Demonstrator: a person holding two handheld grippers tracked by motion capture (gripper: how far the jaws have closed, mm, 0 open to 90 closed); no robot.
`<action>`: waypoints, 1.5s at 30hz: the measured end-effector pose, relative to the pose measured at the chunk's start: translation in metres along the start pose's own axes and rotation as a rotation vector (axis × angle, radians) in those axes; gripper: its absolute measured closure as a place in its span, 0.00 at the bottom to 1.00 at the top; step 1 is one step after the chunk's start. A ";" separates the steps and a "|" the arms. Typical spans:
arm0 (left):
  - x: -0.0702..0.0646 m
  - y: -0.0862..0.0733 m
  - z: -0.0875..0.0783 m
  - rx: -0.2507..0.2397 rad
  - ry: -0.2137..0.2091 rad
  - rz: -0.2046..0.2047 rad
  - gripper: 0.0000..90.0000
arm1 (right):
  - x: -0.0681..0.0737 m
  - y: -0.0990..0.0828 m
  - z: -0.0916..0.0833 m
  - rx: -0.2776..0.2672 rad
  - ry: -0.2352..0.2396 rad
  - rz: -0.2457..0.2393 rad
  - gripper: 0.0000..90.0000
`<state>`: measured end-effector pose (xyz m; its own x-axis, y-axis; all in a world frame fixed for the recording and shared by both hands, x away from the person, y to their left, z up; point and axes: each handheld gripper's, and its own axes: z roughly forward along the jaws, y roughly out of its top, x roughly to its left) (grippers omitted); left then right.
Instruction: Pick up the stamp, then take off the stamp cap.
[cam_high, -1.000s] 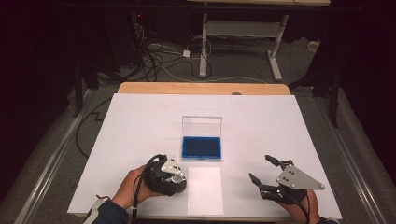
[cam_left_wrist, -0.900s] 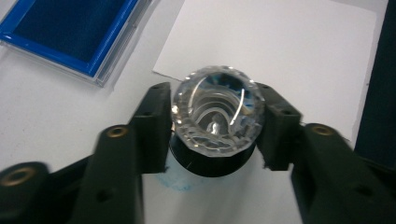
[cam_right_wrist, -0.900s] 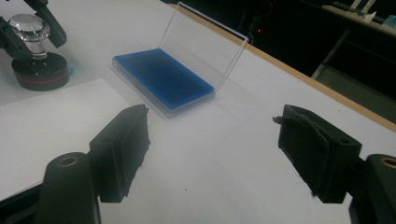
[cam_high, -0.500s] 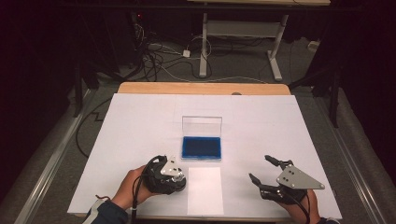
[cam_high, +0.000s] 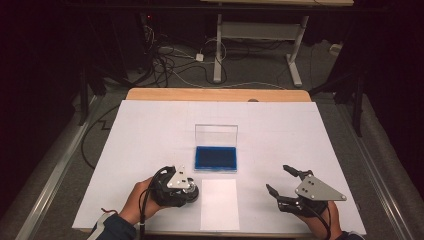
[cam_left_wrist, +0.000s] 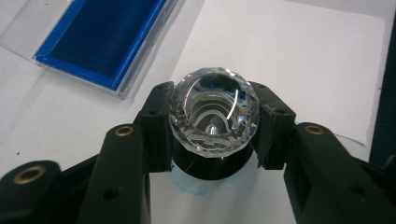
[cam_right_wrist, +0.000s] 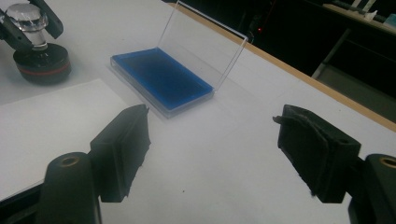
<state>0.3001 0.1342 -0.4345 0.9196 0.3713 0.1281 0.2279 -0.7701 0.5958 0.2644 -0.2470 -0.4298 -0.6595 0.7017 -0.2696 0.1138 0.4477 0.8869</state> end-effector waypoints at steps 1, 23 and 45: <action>0.000 0.000 0.000 -0.001 -0.007 0.001 0.60 | 0.000 0.000 0.000 0.001 0.000 0.001 0.28; 0.001 -0.005 -0.010 -0.111 0.033 -0.038 0.60 | -0.001 -0.002 -0.001 0.005 0.007 0.005 0.26; 0.007 0.016 -0.019 -0.206 0.009 -0.063 0.60 | 0.010 0.006 0.028 0.058 0.180 0.024 0.20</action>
<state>0.3036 0.1345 -0.4088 0.9027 0.4202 0.0921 0.2136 -0.6236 0.7520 0.2794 -0.2215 -0.4377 -0.7777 0.6044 -0.1726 0.1703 0.4669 0.8678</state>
